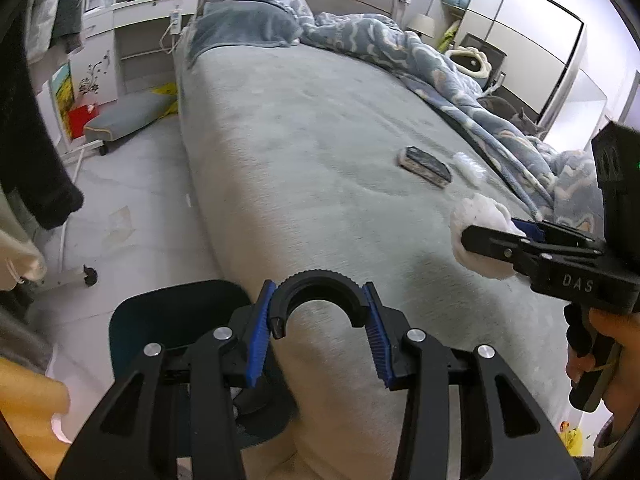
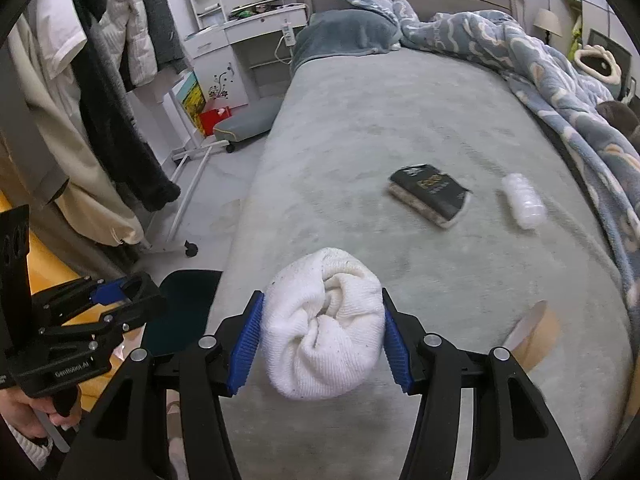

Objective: Collect trash
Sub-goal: 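Carry the black piece and white towel in both grippers over the wastebasket, then open the left gripper to drop the black piece while the right gripper drops the towel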

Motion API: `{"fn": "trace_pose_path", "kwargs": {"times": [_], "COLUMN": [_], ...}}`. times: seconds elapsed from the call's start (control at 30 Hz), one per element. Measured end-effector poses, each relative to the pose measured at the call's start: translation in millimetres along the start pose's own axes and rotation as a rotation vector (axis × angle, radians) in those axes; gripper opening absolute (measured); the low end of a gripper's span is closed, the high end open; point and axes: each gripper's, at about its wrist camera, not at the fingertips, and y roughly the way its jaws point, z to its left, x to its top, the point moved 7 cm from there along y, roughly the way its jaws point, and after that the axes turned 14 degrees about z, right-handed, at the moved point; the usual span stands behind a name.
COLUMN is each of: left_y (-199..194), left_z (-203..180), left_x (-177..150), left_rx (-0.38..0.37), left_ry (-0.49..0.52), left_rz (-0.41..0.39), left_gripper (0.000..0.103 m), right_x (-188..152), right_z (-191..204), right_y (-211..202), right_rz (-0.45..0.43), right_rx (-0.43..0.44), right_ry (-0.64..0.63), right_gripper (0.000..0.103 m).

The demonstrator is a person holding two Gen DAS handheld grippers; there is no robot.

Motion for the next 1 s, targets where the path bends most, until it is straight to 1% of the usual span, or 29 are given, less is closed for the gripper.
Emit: {"fn": "trace_pose_path", "kwargs": {"times": [0.17, 0.3, 0.5, 0.73, 0.83, 1.0], "left_y": [0.3, 1.6, 0.0, 3.6, 8.4, 25.3], "left_z": [18.4, 35.5, 62.7, 97.3, 111.6, 131.0], "left_x": [-12.2, -21.4, -31.4, -41.2, -47.3, -60.6], "left_rx": [0.013, 0.03, 0.037, 0.018, 0.026, 0.021], "left_ry": [-0.016, -0.034, -0.071, -0.147, -0.158, -0.18], "left_rz": [0.021, 0.036, 0.061, 0.116, 0.137, 0.2], "left_gripper": [0.046, 0.047, 0.047, 0.047, 0.047, 0.048], "right_x": [-2.0, 1.3, 6.5, 15.8, 18.1, 19.4], "right_z": [17.1, 34.7, 58.4, 93.7, 109.9, 134.9], "right_y": [7.4, 10.2, 22.0, 32.8, 38.2, 49.2], "right_rz": [0.004, -0.005, 0.007, 0.006, 0.01, 0.026], "right_rx": [0.009, 0.02, 0.018, 0.039, 0.044, 0.053], "right_ry": [-0.013, -0.03, -0.07, -0.13, -0.159, -0.198], "right_gripper": [0.056, 0.056, 0.056, 0.056, 0.056, 0.056]}}
